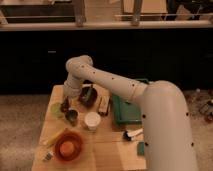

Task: Place grapes in metal cup

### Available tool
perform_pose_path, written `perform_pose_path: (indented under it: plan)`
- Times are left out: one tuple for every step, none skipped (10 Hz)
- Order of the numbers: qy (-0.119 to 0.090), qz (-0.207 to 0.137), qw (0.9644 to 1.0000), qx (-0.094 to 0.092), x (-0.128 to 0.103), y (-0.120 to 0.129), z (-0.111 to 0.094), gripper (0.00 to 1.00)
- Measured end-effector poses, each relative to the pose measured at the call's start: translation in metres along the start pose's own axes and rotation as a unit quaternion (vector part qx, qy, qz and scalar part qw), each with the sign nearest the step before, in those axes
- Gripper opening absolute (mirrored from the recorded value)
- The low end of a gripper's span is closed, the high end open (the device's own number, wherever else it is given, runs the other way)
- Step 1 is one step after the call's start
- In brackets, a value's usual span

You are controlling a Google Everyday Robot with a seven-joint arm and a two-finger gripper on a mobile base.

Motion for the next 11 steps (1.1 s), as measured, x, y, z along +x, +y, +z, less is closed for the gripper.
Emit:
perform_pose_path:
  plan:
    - [-0.003, -0.010, 0.9999, -0.008, -0.002, 0.001, 0.004, 0.00]
    - [-0.006, -0.021, 0.9996, -0.016, -0.002, 0.004, 0.008, 0.00]
    - [-0.009, -0.028, 0.9994, -0.020, -0.002, 0.007, 0.011, 0.00]
    - [-0.012, -0.037, 0.9989, -0.026, -0.003, 0.009, 0.015, 0.00]
    - [-0.017, -0.047, 0.9982, -0.032, -0.005, 0.011, 0.019, 0.00]
    - [-0.020, -0.053, 0.9978, -0.035, -0.005, 0.012, 0.021, 0.00]
    - [-0.022, -0.059, 0.9972, -0.039, -0.006, 0.014, 0.022, 0.00]
    - [-0.025, -0.065, 0.9967, -0.042, -0.006, 0.017, 0.024, 0.00]
    - [-0.027, -0.072, 0.9961, -0.045, -0.007, 0.018, 0.025, 0.00]
    - [-0.030, -0.078, 0.9954, -0.047, -0.008, 0.020, 0.026, 0.01]
    - [-0.034, -0.082, 0.9948, -0.051, -0.008, 0.023, 0.026, 0.03]
